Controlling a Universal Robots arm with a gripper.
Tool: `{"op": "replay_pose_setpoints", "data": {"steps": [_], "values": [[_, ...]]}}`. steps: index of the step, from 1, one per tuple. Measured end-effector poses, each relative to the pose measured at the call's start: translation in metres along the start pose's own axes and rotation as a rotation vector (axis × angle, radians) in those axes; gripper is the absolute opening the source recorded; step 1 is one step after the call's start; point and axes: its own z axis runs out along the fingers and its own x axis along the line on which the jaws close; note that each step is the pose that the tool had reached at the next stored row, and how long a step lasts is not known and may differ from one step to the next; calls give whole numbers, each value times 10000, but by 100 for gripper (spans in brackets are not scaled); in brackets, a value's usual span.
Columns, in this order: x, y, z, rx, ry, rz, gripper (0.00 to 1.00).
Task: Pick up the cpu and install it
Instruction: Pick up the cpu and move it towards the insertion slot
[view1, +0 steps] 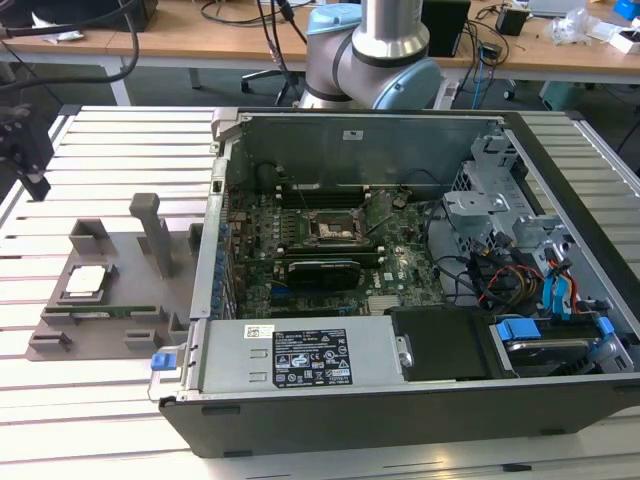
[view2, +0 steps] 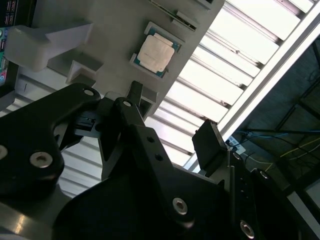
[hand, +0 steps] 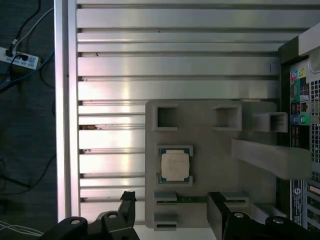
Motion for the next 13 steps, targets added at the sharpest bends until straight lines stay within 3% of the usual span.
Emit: {"op": "replay_pose_setpoints", "data": {"steps": [13], "values": [[2,0,76,0,0,0,68]]}}
